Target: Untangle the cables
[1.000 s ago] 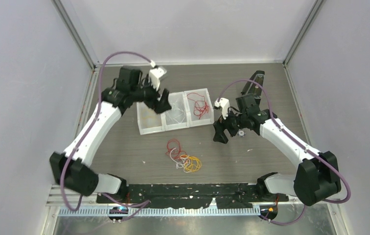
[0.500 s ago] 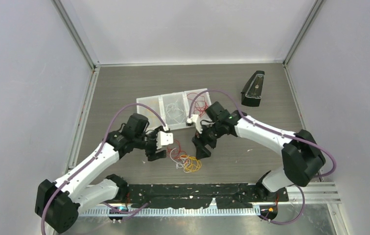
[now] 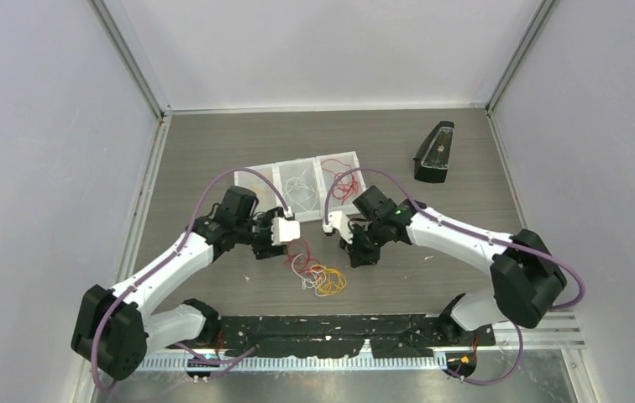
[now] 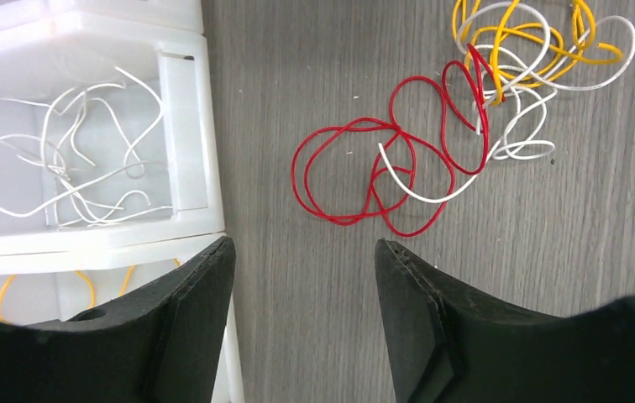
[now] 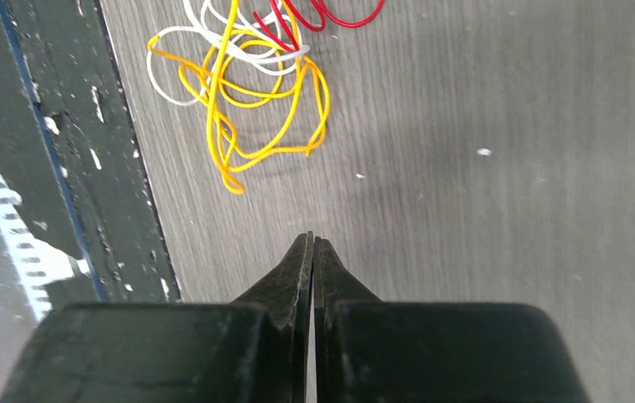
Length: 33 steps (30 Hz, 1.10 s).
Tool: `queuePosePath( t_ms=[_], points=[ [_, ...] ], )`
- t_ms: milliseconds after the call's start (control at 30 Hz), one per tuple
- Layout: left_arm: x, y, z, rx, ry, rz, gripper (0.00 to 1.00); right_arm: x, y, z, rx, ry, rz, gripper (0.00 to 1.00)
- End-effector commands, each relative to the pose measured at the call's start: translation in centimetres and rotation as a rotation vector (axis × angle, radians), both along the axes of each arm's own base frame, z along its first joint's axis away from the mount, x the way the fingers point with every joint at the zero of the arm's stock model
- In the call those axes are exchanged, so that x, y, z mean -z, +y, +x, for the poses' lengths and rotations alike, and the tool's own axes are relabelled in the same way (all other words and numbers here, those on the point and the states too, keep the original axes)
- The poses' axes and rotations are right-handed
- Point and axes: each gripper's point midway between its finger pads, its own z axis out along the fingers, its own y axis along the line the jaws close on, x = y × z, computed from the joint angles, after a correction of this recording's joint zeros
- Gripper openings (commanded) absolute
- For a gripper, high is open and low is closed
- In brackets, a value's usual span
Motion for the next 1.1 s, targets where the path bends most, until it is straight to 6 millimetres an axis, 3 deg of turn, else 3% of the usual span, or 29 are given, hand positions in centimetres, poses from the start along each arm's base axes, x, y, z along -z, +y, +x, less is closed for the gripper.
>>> queuePosePath(
  t_ms=[0, 67, 100, 133, 167, 233, 333, 467, 533, 567, 633, 667, 767, 933, 1067],
  points=[
    [-2.4, -1.6, -0.1, 0.094, -0.086, -0.104, 0.64, -2.0, -1.7, 0.8, -0.077, -0.168, -0.022, 0.06],
    [-2.4, -2.4, -0.9, 0.139, -0.089, -0.105, 0.64, -2.8, -2.0, 0.5, -0.073, -0.173, -0.02, 0.15],
    [-2.4, -2.8, -1.0, 0.142, -0.076, -0.111, 0.64, -3.9, -1.4, 0.3, -0.06, -0.155, 0.017, 0.34],
    [-2.7, -3.2, -1.1, 0.137, -0.061, -0.124, 0.64, -4.5, -1.0, 0.0, -0.049, -0.134, 0.041, 0.45],
    [-3.1, -3.4, -1.0, 0.113, -0.045, -0.142, 0.64, -5.3, -0.2, -0.7, -0.018, -0.085, 0.085, 0.65],
    [-3.8, -3.4, -0.2, 0.015, -0.018, -0.182, 0.66, -5.8, 1.3, -1.3, 0.025, -0.035, 0.137, 0.78],
    [-4.9, -2.6, 0.1, -0.131, 0.074, -0.27, 0.69, -5.0, 3.6, -1.6, 0.056, -0.012, 0.15, 0.8],
    [-4.5, -1.8, -1.8, -0.161, 0.134, -0.299, 0.73, -2.1, 5.6, -1.2, 0.109, 0.07, 0.098, 0.74],
    [-4.1, -1.7, -3.0, -0.127, 0.139, -0.302, 0.75, 0.1, 5.6, -0.9, 0.117, 0.098, 0.033, 0.62],
    [-3.8, -1.7, -3.5, -0.101, 0.13, -0.297, 0.77, 0.4, 5.5, -0.8, 0.117, 0.103, 0.021, 0.45],
    [-2.6, -2.0, -4.9, -0.034, 0.107, -0.277, 0.79, 0.6, 5.1, -1.3, 0.115, 0.14, 0.029, 0.2],
    [-2.1, -2.3, -5.2, -0.01, 0.078, -0.27, 0.8, -0.4, 5.4, -1.4, 0.11, 0.15, 0.078, 0.1],
    [-1.2, -3.5, -5.4, 0.016, -0.035, -0.197, 0.76, -1.8, 4.9, -1.3, 0.105, 0.103, 0.148, 0.06],
    [-0.3, -4.5, -5.6, 0.04, -0.052, -0.125, 0.73, -3.5, 4.7, -1.0, 0.137, 0.115, 0.196, 0.05],
    [-1.7, -6.6, -5.9, 0.136, -0.141, -0.217, 0.75, -4.2, 4.3, -1.2, 0.141, 0.116, 0.238, 0.05]
  ],
)
